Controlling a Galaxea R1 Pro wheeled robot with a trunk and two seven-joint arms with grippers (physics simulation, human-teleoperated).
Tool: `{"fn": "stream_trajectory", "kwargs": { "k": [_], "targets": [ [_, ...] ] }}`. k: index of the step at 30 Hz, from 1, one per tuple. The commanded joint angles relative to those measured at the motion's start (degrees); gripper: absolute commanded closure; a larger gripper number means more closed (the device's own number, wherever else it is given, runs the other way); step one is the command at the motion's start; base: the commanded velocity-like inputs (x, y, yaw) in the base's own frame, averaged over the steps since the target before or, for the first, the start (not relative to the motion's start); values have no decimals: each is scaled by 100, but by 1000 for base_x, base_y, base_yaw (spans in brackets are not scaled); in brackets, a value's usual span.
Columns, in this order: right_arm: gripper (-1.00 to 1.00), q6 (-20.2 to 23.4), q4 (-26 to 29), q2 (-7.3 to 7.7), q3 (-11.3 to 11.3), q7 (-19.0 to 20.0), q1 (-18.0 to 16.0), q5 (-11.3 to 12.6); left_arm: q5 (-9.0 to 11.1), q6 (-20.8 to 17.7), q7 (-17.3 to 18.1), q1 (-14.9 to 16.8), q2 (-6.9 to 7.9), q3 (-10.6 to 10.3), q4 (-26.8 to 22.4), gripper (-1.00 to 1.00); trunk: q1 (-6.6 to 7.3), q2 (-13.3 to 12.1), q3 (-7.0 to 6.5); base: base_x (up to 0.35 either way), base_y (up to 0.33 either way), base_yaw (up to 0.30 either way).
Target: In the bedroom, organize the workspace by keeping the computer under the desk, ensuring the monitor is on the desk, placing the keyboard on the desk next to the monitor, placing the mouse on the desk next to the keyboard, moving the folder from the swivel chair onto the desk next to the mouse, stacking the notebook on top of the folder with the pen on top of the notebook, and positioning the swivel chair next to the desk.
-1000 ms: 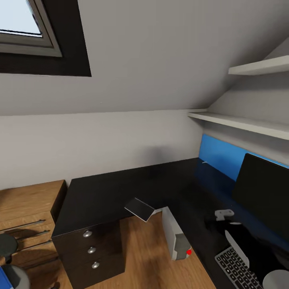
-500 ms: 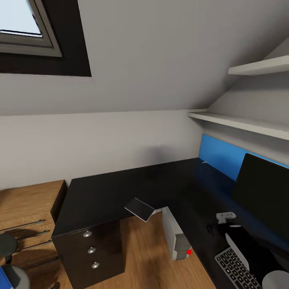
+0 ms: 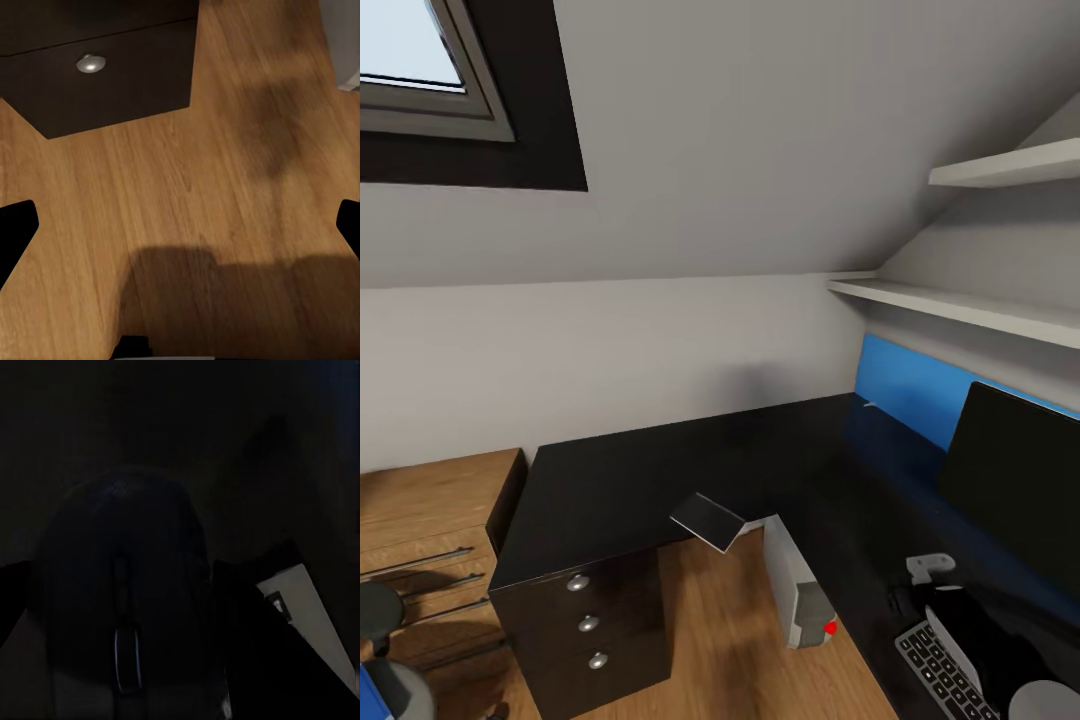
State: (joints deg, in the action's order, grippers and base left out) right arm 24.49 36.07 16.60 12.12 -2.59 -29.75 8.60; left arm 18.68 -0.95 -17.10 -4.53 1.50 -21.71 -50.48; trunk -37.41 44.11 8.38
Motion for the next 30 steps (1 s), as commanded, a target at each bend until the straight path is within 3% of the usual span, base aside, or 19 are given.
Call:
{"fn": "stream_trajectory", "kwargs": {
  "k": [1,7,15,21,30],
  "targets": [
    [100,-102,-20,2,36,-40,-7,28,48,-10,-47,1,8,-28,-15,-100,-2,7,8,0,0,0],
    [100,-537,-208,-7,36,-24,-13,-49,48,-10,-48,0,6,-27,-15,-100,-2,7,8,0,0,0],
    [100,-642,-288,-8,36,-28,-20,-53,48,-10,-43,-3,5,-26,-15,-100,-2,7,8,5,0,0],
    [100,-1039,-760,-8,36,-27,-198,-51,48,163,-39,-2,8,-10,-15,-100,-2,7,8,237,0,0],
    [100,-1168,-940,-8,36,-31,-266,-51,56,225,-47,1,7,-26,-10,-100,-2,7,8,92,0,0]
  ]
}}
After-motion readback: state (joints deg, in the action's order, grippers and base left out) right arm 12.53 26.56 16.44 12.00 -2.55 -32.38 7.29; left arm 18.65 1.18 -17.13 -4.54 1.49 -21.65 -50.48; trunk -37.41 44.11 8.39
